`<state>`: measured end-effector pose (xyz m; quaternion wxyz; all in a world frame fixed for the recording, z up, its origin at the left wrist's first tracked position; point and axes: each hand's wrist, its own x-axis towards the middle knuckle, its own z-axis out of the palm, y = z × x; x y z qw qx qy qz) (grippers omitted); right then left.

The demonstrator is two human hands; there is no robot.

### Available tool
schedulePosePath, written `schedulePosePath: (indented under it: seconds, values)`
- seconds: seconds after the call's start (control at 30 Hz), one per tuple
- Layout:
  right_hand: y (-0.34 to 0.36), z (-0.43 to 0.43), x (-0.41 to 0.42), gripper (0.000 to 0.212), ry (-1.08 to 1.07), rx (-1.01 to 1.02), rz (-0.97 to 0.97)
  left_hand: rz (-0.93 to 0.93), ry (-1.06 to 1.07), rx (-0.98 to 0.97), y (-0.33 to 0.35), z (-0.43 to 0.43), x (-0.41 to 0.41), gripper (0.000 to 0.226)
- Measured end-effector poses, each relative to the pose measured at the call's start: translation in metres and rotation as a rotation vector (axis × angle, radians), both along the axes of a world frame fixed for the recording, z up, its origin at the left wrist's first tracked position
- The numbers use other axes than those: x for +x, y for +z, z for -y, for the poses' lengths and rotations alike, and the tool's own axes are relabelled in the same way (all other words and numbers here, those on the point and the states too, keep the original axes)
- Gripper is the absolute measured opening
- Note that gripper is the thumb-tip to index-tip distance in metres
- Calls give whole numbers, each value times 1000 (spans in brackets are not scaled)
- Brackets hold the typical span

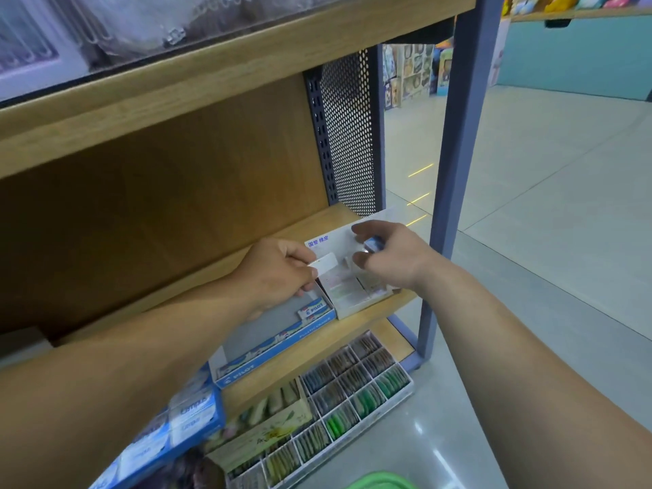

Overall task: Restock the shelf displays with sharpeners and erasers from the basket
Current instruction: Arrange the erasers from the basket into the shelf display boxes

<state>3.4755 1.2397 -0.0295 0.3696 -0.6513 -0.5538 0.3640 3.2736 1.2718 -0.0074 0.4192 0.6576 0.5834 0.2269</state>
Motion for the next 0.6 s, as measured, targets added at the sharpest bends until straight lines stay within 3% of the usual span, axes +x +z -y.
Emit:
schedulePosePath:
  seconds: [0.13, 0.3, 0.43, 0.6]
  values:
    - [-7, -5, -7, 39, 47, -83, 112, -10, -22, -16, -1, -8, -7, 24]
    - [-4, -7, -7, 32, -30, -54, 68, -26, -116, -21, 2, -8, -6, 46]
    - [1, 2, 0, 34, 3, -60, 16, -54, -186, -24, 8, -6, 2, 29]
    - [1, 12, 5, 31, 53, -83, -74, -147, -196, 202, 7, -15, 6, 24]
